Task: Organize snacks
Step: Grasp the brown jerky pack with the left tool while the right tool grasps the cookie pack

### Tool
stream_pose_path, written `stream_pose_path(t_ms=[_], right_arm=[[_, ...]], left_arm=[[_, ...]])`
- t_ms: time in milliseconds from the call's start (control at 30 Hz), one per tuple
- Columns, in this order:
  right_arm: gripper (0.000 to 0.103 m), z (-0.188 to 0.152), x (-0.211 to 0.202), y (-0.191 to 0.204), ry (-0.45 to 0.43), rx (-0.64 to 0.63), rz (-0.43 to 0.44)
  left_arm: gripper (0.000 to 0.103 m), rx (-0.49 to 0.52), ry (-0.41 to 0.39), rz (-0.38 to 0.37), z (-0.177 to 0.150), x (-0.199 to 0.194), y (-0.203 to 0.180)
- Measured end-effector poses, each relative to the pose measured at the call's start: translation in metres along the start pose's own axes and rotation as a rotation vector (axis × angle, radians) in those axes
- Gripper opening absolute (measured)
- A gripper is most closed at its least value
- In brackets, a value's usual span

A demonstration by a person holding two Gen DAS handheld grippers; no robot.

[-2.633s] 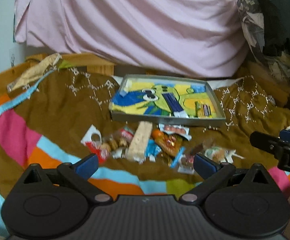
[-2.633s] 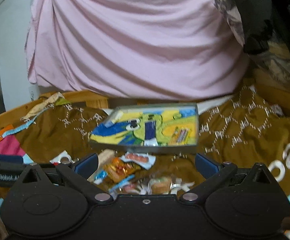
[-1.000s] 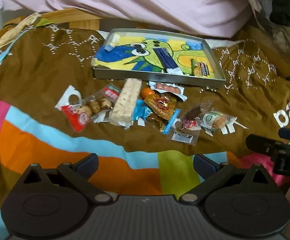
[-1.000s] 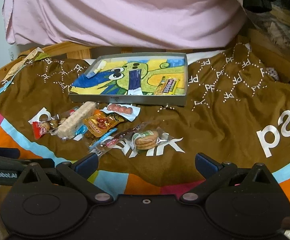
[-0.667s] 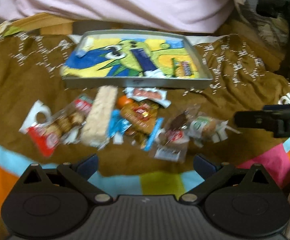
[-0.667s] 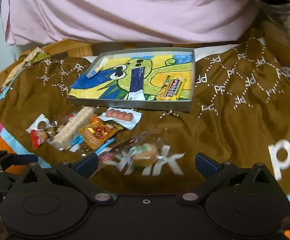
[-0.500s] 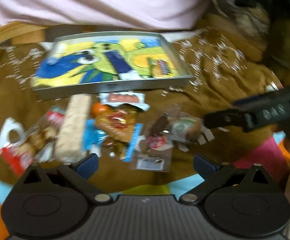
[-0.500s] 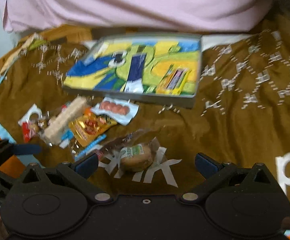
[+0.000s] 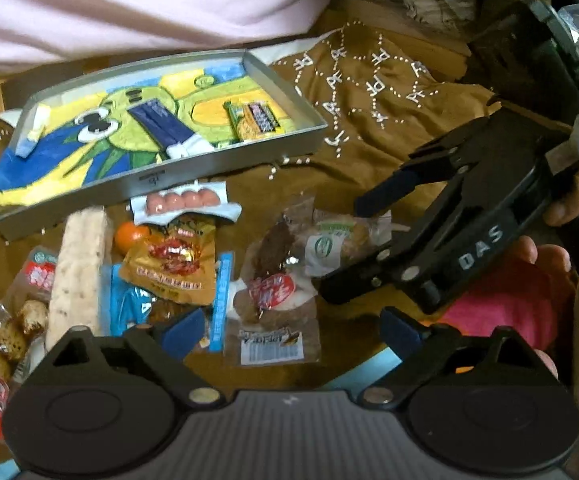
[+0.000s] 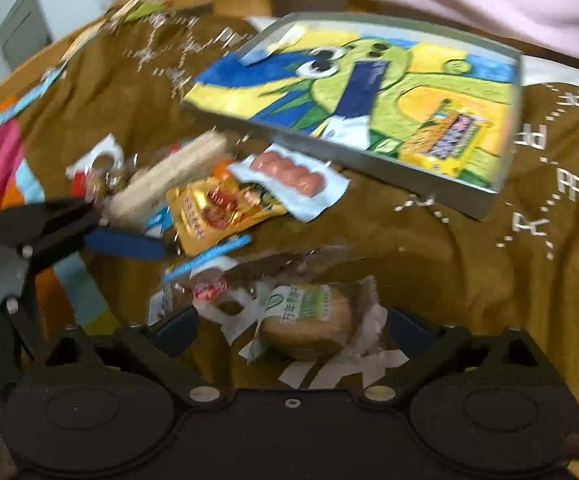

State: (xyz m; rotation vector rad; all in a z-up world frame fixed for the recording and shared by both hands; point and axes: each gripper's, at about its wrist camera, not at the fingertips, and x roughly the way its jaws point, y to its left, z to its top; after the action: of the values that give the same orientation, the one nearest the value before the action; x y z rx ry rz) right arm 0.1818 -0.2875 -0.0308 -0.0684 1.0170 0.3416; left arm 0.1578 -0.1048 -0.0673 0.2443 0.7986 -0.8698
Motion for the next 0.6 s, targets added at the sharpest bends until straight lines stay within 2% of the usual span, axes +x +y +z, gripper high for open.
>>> stream_pose_path(t_ms=[133, 200, 400, 600], right_arm=[[0.075, 0.002, 0.011, -0.007, 0.019, 0.001, -0.061], [0.071, 0.003, 0.010, -0.011, 0.017, 0.038, -0.066], [0.069, 0.000, -0.001, -0.014, 0.030, 0.005, -0.106], [0.069, -0.008, -0.020, -0.034, 0.007, 0.069, -0.139]], left_arm=[[0.094, -0.071, 0.014, 0.031, -0.004, 0.007, 0.007], [0.092, -0.077, 0.009, 0.035, -0.004, 0.006, 0.006], [0.091, -0.115, 0.005, 0.016, -0.003, -0.003, 0.006], [0.092, -0.131, -0.006, 0.026, 0.011, 0.009, 0.007]])
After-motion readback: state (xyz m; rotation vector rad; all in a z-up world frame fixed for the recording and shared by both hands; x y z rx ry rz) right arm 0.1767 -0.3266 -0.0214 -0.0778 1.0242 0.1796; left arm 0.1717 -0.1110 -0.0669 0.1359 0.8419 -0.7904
